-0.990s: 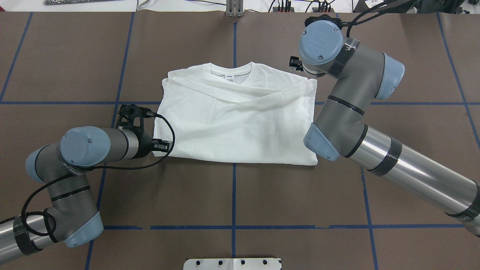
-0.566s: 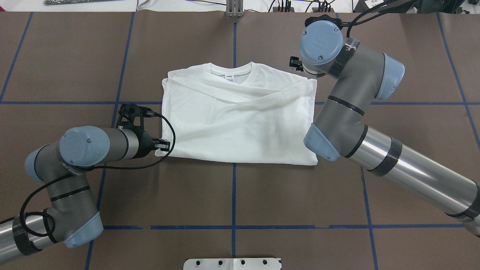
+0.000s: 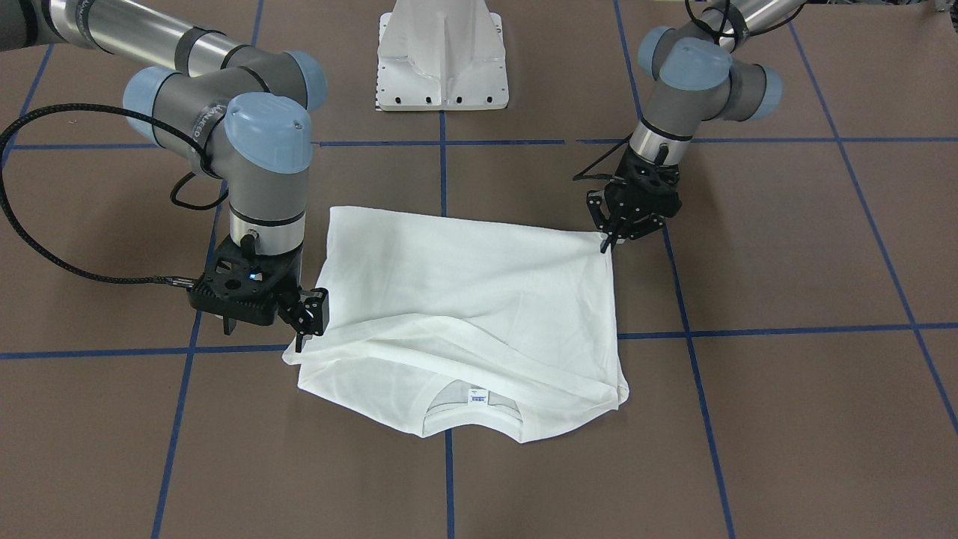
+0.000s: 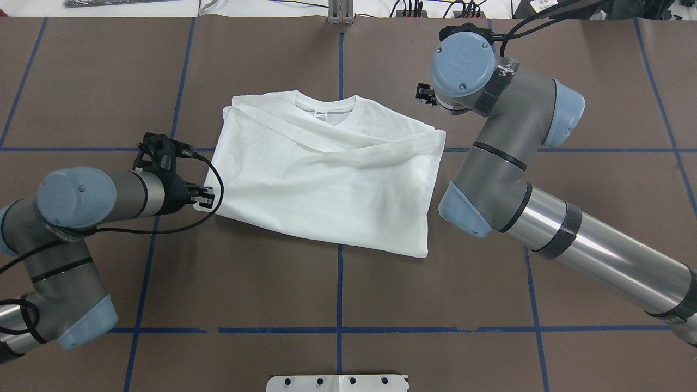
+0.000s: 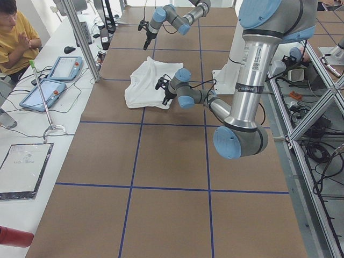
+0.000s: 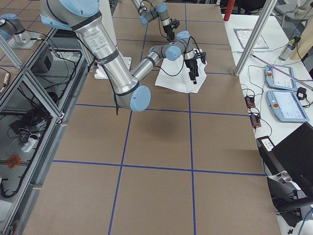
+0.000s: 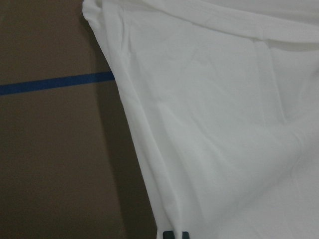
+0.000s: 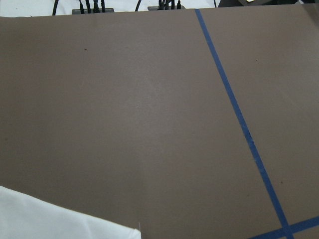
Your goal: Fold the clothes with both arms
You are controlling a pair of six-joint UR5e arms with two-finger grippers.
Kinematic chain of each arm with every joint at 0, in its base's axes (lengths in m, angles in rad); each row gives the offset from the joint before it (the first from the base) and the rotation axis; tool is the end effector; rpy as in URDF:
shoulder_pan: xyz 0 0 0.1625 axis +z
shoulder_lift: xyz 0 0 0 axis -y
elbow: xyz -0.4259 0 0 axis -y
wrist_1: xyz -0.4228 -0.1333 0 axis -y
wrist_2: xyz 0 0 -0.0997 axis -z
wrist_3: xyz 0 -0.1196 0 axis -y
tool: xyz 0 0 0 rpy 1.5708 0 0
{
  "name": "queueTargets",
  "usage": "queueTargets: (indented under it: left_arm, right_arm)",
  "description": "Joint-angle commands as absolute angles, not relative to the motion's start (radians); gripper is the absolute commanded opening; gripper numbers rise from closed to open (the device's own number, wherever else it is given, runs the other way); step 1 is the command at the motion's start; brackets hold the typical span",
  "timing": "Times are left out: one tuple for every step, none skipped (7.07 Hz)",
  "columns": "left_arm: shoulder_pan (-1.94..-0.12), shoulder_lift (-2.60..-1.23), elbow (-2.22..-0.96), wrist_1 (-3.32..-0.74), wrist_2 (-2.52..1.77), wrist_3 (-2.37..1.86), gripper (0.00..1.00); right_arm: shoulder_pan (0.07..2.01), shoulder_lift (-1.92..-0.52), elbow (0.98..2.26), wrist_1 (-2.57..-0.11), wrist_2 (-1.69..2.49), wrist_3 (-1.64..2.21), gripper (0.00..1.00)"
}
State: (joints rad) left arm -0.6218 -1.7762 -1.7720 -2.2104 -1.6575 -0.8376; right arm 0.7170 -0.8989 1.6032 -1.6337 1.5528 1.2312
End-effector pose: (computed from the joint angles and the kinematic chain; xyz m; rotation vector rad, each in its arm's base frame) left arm 0.4391 -0.4659 0.3856 0.5947 0.8647 0.1463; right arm -0.4678 -0.5875 0.2582 0.3403 -0.5484 0.3701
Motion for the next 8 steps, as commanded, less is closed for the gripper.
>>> queueTargets:
  left_arm:
    - [-0.838, -1.811, -1.654, -2.210, -1.661, -0.610, 0.00]
    - [-0.907, -1.936, -1.509, -2.209, -1.660, -0.556, 0.00]
    - [-0.942, -2.044, -1.344, -2.217, -1.651, -0.551, 0.00]
    - [-0.957, -2.172, -1.181, -2.223, -1.649, -0.552, 0.00]
    - [-0.969, -2.266, -1.072, -2.223, -1.648, -0.554, 0.00]
    - [-0.974, -2.288, -1.043, -2.224, -1.611, -0.554, 0.00]
    - [-0.989, -2.280, -1.055, -2.235, -1.618, -0.543, 0.99]
    - [-1.003, -2.264, -1.096, -2.274, -1.658, -0.532, 1.00]
  right_arm:
    - [0.687, -0.896, 1.637, -1.634, 1.552, 1.256, 1.00]
    - [0.677, -0.891, 1.637, -1.634, 1.552, 1.273, 1.00]
    - [0.667, -0.891, 1.644, -1.634, 1.551, 1.281, 1.00]
    - [0.658, -0.890, 1.654, -1.632, 1.551, 1.299, 1.00]
    - [0.647, -0.891, 1.666, -1.634, 1.551, 1.318, 1.00]
    - [0.643, -0.890, 1.675, -1.632, 1.549, 1.321, 1.00]
    - [0.635, -0.882, 1.672, -1.632, 1.549, 1.344, 1.00]
    - [0.623, -0.855, 1.661, -1.634, 1.546, 1.400, 1.00]
